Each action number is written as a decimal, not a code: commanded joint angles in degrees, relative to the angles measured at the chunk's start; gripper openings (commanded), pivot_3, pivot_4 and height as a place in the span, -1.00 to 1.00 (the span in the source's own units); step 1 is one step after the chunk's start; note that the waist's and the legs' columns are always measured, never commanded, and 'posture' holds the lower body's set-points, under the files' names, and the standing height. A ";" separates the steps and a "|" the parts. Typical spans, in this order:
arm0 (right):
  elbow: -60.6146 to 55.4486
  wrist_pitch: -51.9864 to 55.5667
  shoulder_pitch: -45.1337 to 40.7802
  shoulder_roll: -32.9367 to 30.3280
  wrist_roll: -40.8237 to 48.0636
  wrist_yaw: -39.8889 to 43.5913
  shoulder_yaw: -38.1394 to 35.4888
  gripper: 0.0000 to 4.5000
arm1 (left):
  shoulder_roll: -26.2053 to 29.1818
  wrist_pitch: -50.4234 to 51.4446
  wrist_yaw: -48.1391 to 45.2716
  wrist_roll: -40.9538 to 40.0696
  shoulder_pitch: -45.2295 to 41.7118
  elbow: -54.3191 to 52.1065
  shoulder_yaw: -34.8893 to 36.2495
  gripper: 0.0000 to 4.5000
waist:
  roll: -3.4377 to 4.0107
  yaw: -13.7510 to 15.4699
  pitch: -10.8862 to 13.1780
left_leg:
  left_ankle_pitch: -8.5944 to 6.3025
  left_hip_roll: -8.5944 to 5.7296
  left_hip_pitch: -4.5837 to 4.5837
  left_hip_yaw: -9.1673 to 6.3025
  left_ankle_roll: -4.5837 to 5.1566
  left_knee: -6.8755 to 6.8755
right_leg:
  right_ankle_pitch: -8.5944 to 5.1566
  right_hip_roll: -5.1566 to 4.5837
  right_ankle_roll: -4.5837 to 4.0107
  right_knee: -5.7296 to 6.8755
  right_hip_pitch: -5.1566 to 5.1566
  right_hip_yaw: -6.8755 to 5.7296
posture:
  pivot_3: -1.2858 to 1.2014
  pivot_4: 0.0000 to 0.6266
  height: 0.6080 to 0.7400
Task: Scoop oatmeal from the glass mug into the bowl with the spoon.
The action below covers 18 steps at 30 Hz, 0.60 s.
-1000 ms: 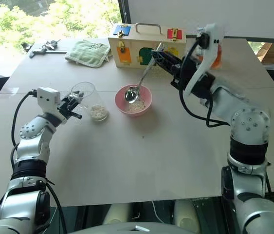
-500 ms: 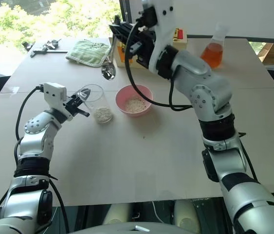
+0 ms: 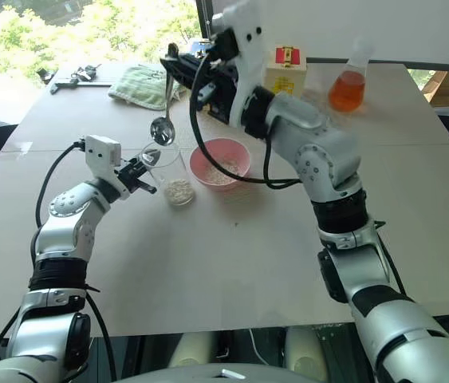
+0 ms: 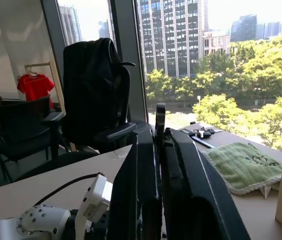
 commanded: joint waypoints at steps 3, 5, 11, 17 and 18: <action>-0.52 -1.31 1.08 -0.41 -4.59 3.06 2.68 -1.00 | 0.29 -0.86 -0.39 -0.25 -2.08 -2.15 0.24 -0.98 | 0.00 -0.04 0.00 | 0.00 0.00 0.00 -0.01 0.00 0.00 | 0.00 0.01 0.00 0.00 0.00 0.00 | 0.03 -0.52 1.00; -0.42 -1.28 1.60 -0.56 -6.04 4.06 3.89 -1.00 | 0.49 -0.81 -0.46 -0.10 -2.59 -2.52 0.05 -0.98 | 0.00 -0.04 0.00 | 0.00 0.00 0.00 0.00 0.00 0.00 | 0.00 0.01 0.00 0.00 0.00 0.00 | 0.03 -0.52 1.00; 1.95 -2.60 2.87 0.56 -11.30 6.17 8.27 -1.00 | 2.80 4.96 -2.82 -0.09 -7.52 -3.40 -1.76 -0.98 | -0.01 -0.05 0.01 | 0.01 -0.01 0.00 -0.01 -0.01 0.00 | 0.00 0.02 0.00 -0.01 0.00 -0.02 | 0.03 -0.52 1.00; 7.08 -4.05 2.98 3.69 -14.49 5.60 8.44 -1.00 | 6.63 7.01 -5.99 3.52 -11.71 -2.20 -5.92 -0.98 | -0.01 -0.11 0.01 | 0.02 -0.03 0.00 0.00 -0.03 0.01 | 0.00 0.04 0.00 -0.01 0.00 -0.01 | 0.03 -0.52 1.00; 7.58 -4.07 3.14 4.27 -14.74 5.43 8.19 -1.00 | 7.22 7.20 -6.65 4.10 -11.94 -2.17 -6.62 -0.98 | 0.00 -0.14 0.01 | 0.02 -0.03 0.00 0.00 -0.04 0.00 | 0.00 0.04 0.00 -0.02 -0.01 -0.01 | 0.03 -0.52 1.00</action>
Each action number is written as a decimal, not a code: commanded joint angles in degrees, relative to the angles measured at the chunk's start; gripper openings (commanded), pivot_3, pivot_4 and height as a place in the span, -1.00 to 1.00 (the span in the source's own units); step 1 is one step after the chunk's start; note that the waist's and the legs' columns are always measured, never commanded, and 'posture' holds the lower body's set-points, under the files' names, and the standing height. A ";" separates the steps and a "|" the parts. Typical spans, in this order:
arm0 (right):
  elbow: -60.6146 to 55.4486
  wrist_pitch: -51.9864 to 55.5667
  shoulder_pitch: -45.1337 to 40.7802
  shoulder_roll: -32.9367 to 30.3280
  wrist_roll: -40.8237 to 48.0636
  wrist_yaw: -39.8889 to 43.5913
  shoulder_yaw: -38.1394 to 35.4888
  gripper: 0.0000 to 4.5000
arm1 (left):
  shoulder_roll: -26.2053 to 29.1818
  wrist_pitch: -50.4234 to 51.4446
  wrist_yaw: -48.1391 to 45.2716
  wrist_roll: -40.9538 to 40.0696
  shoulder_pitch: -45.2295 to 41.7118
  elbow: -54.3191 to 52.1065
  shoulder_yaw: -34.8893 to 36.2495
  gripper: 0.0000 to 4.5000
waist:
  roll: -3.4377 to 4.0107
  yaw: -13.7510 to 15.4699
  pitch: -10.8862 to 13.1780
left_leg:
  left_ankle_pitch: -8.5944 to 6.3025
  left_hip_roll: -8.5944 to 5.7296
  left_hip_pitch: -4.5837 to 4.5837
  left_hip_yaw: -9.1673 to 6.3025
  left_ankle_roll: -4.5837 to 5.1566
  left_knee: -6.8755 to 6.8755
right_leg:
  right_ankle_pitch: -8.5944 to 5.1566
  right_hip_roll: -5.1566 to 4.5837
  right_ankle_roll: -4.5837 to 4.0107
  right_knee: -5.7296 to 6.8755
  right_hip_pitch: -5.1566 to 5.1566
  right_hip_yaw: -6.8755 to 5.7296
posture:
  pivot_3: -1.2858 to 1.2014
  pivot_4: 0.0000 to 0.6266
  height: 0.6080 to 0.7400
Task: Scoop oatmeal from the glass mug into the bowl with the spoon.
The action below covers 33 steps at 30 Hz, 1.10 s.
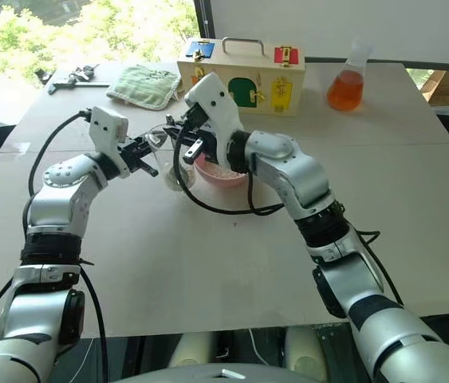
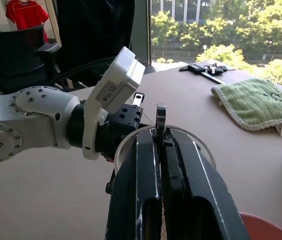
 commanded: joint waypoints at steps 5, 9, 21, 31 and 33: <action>1.50 0.97 -0.05 3.63 0.45 -1.95 -4.34 -1.00 | 3.27 -0.04 -3.37 2.58 -2.37 -1.34 -2.16 -0.98 | 0.01 -0.03 0.01 | 0.01 0.00 0.00 0.00 -0.02 0.00 | 0.00 0.00 0.00 0.01 0.00 0.00 | 0.03 -0.52 1.00; 2.10 -0.23 0.27 3.25 -1.25 -0.79 -3.98 -1.00 | 2.94 0.06 -3.57 2.10 -2.50 -0.85 -1.63 -0.98 | 0.01 0.04 0.01 | 0.03 0.00 0.00 -0.02 -0.05 0.01 | 0.00 0.00 0.00 0.01 0.00 0.00 | 0.03 -0.52 1.00; 2.19 9.06 2.44 8.94 3.66 -4.84 -8.81 -1.00 | 2.77 -1.80 -3.25 2.77 -2.40 0.39 -1.48 -0.98 | 0.01 -0.05 0.01 | 0.03 0.01 0.00 -0.02 -0.05 0.00 | 0.00 0.01 0.00 0.02 0.00 0.00 | 0.03 -0.52 1.00; 3.35 14.81 -2.43 11.07 8.83 -11.53 -19.09 -1.00 | 2.69 -2.43 -3.11 3.23 -0.83 0.55 -1.23 -0.98 | 0.02 -0.07 0.01 | 0.03 0.00 0.00 -0.02 -0.06 0.00 | 0.00 0.01 0.00 0.03 0.00 0.00 | 0.03 -0.52 1.00; 3.77 16.12 -3.98 11.86 11.25 -13.56 -22.36 -1.00 | 2.62 -2.66 -3.09 3.36 -0.67 0.83 -1.36 -0.98 | 0.02 -0.11 0.01 | 0.03 0.01 0.00 -0.03 -0.06 0.00 | 0.00 0.01 0.00 0.03 -0.01 0.00 | 0.03 -0.52 1.00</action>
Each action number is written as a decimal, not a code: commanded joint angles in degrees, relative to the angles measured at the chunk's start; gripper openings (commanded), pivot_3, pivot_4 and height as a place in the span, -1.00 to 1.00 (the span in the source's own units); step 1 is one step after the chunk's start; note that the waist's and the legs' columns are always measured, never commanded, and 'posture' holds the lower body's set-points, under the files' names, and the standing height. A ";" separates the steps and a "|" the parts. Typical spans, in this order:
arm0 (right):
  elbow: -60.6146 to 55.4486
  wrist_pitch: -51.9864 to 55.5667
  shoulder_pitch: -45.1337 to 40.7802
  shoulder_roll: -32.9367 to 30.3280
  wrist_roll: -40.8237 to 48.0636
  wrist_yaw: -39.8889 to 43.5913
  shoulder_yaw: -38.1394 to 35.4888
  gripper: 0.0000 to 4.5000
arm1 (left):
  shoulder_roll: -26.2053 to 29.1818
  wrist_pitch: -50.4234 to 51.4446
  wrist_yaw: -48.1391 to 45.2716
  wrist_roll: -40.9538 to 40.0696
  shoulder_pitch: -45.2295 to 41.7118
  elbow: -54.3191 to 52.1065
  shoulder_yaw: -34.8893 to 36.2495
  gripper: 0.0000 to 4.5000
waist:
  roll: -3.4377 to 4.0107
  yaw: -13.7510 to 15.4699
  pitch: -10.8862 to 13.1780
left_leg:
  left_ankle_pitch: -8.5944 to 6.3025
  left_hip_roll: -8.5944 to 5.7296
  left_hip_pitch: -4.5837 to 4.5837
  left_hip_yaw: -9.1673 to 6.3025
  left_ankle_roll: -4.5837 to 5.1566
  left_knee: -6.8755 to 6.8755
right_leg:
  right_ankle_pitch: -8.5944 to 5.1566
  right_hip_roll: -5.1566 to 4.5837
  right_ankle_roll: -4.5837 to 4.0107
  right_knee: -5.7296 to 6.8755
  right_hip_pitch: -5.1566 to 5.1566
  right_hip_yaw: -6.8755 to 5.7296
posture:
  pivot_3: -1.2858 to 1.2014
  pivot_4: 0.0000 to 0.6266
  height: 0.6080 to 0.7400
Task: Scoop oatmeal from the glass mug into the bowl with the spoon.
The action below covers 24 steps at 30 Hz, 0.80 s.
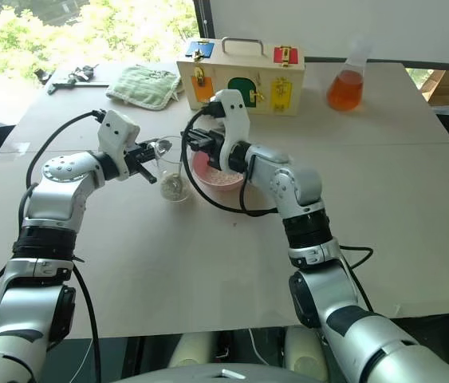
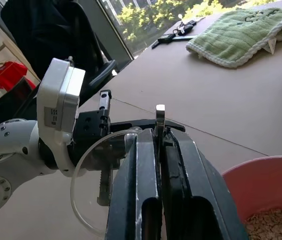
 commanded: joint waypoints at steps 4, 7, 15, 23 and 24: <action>-0.95 2.89 -4.94 2.08 7.51 -5.60 -8.90 -1.00 | 0.46 -2.10 0.42 -0.18 0.17 -1.01 1.79 -0.98 | 0.00 -0.04 0.00 | 0.00 0.00 0.00 0.00 0.00 -0.01 | 0.00 0.00 0.00 -0.01 0.00 0.00 | 0.03 -0.52 1.00; -0.58 3.66 -5.55 1.59 8.95 -7.29 -10.63 -1.00 | 0.54 -2.30 0.57 -0.15 0.31 -0.67 1.79 -0.98 | 0.00 0.00 0.00 | 0.00 -0.01 0.00 0.01 0.00 -0.01 | 0.00 -0.01 0.00 0.00 0.00 0.00 | 0.03 -0.52 1.00; -0.43 5.05 -5.79 0.45 11.35 -9.84 -12.55 -1.00 | 0.63 -2.98 1.52 -0.06 0.58 0.25 2.29 -0.98 | 0.00 -0.10 0.00 | 0.00 0.00 0.00 0.01 0.00 -0.01 | 0.00 -0.01 0.00 0.01 0.00 0.01 | 0.03 -0.52 1.00; -1.04 5.54 -6.02 -0.19 13.77 -11.39 -13.52 -1.00 | 1.22 -6.69 2.53 1.08 1.67 0.79 2.50 -0.98 | 0.00 -0.16 0.00 | 0.00 0.00 0.00 0.01 0.00 -0.01 | 0.00 -0.01 0.00 0.01 0.00 0.02 | 0.03 -0.52 1.00; -1.10 5.70 -6.06 -0.19 14.22 -11.69 -13.72 -1.00 | 1.38 -6.90 2.63 1.21 1.82 0.85 2.53 -0.98 | 0.00 -0.15 0.00 | 0.00 0.00 0.00 0.01 0.00 -0.01 | 0.00 -0.01 0.00 0.02 0.00 0.02 | 0.03 -0.52 1.00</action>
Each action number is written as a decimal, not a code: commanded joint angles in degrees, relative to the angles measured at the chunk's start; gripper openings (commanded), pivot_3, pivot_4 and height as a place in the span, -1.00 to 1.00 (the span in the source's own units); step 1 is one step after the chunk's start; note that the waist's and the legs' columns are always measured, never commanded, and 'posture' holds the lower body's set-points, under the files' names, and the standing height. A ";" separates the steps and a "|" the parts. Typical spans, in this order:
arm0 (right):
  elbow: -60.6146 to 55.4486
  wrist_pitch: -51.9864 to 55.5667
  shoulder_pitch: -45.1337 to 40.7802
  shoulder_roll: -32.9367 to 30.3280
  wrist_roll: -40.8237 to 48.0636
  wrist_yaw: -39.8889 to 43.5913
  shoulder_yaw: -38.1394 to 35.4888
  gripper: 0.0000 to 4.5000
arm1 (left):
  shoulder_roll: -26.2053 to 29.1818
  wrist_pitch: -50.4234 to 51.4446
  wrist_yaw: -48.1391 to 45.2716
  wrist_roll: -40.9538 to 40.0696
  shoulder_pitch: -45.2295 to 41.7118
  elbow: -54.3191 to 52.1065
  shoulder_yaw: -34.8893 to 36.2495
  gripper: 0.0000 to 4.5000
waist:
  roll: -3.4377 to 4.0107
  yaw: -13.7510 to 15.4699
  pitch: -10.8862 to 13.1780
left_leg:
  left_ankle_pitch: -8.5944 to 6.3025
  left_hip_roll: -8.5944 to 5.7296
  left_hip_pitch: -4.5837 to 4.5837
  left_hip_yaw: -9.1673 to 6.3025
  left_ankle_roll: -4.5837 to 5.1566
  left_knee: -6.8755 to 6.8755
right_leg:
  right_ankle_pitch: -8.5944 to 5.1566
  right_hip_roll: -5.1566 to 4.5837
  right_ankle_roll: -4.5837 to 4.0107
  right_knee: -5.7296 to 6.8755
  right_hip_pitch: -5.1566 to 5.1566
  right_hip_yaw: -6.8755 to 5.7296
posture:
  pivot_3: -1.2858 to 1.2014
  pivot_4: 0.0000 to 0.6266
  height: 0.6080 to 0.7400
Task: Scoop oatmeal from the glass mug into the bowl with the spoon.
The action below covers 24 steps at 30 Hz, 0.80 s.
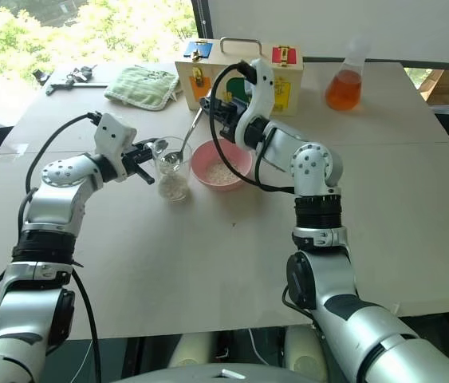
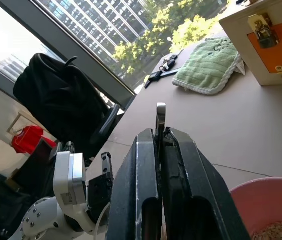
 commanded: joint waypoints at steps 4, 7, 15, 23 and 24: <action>-2.47 0.50 -2.73 0.00 4.50 -2.26 -2.72 -1.00 | 1.55 -1.68 0.81 0.41 0.80 -0.47 2.11 -0.98 | 0.00 0.00 0.00 | 0.00 0.00 0.00 0.00 0.00 0.00 | 0.00 0.00 0.00 0.00 0.00 0.00 | 0.03 -0.52 1.00; -2.37 0.85 -3.47 0.02 6.03 -3.88 -3.83 -1.00 | 1.55 -1.90 0.89 0.32 1.82 -0.94 2.36 -0.98 | 0.00 -0.15 0.00 | 0.00 0.00 0.01 0.00 0.00 0.00 | 0.00 0.00 0.00 0.01 0.00 0.00 | 0.03 -0.52 1.00; -1.54 1.42 -5.07 -0.38 10.15 -7.35 -6.70 -1.00 | 1.51 -1.97 1.12 0.40 2.61 -0.73 3.02 -0.98 | 0.00 -1.02 -0.01 | 0.00 0.01 0.02 0.00 0.00 0.00 | 0.00 -0.01 0.00 0.03 0.00 0.02 | 0.03 -0.52 1.00; -0.56 2.03 -5.71 -1.28 14.86 -10.51 -9.69 -1.00 | 1.31 -1.91 1.49 0.04 2.58 -0.27 3.80 -0.98 | 0.00 -1.11 -0.01 | 0.00 0.02 0.03 0.01 0.00 0.00 | 0.00 -0.01 0.00 0.04 0.00 0.03 | 0.03 -0.52 1.00; -0.50 2.19 -5.69 -1.43 15.60 -10.97 -10.06 -1.00 | 1.12 -1.78 1.47 -0.21 2.57 -0.26 3.93 -0.98 | 0.00 -1.14 -0.01 | 0.00 0.02 0.03 0.01 0.00 0.00 | 0.00 -0.01 0.00 0.04 0.00 0.03 | 0.03 -0.52 1.00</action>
